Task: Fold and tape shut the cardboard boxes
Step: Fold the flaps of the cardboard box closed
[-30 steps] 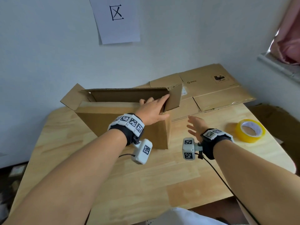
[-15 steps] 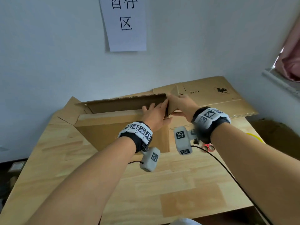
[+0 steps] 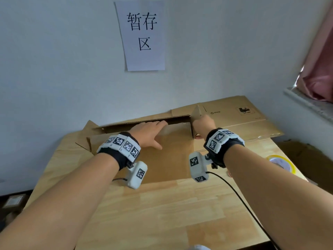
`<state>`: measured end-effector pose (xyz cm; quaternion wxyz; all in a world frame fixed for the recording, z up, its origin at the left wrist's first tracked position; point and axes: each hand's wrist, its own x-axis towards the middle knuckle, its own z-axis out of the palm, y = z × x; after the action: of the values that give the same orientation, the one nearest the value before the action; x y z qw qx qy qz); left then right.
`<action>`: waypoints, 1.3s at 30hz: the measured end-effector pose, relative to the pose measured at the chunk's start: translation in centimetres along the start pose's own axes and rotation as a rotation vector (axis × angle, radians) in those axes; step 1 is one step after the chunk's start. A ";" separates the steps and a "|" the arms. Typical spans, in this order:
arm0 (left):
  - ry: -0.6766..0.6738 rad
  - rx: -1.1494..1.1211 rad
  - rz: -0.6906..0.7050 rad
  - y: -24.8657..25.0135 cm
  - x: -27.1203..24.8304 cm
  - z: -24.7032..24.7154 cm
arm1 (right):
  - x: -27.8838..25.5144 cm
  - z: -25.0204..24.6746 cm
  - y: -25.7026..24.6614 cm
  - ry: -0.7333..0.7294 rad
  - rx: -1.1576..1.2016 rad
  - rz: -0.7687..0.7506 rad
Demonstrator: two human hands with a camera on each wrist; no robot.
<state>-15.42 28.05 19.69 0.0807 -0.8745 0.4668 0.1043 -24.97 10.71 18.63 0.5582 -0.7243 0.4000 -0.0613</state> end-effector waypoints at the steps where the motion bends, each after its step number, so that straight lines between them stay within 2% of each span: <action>1: -0.008 0.003 0.006 -0.5 -0.5 -0.5 | 0.0 0.1 0.0 0.009 -0.030 -0.023; 5: -0.024 -0.036 0.059 -1.4 -1.7 -0.5 | 0.1 0.6 0.0 0.011 0.000 0.020; 8: 0.004 -0.184 0.076 -1.9 -2.2 2.3 | 0.2 0.7 1.0 -0.006 0.058 0.006; 10: 0.006 -0.144 0.065 -2.2 -2.6 4.3 | 0.3 0.8 1.7 0.006 0.099 0.005; 13: -0.069 -0.106 0.064 -1.9 -3.1 6.1 | 0.1 1.3 1.9 0.042 0.071 -0.009; 20: -0.231 -0.421 0.033 -3.6 -2.2 4.0 | -0.9 1.7 1.6 0.096 -0.073 -0.035; 22: -0.197 -0.351 -0.001 -2.8 -2.1 4.2 | -1.0 1.7 1.7 0.098 -0.059 -0.063; 26: 0.003 -0.147 -0.053 -1.0 -1.5 5.3 | -0.9 1.8 2.6 0.158 0.006 -0.075; 29: 0.085 -0.174 -0.075 -0.5 -1.5 5.2 | -0.7 1.7 4.0 0.179 0.064 -0.120; 32: 0.089 -0.234 -0.102 -0.3 -1.4 5.5 | -0.9 1.6 5.1 0.126 0.130 -0.189; 35: 0.103 -0.245 -0.115 0.0 -0.7 5.5 | -0.8 1.7 5.1 0.109 0.011 -0.192; 39: 0.095 -0.224 -0.093 0.9 -0.2 5.1 | 0.0 2.4 4.1 0.042 -0.323 -0.065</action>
<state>-16.84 28.86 14.79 -0.0349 -0.9028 0.4143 0.1104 -25.81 12.35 14.20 0.4240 -0.8157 0.3925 -0.0293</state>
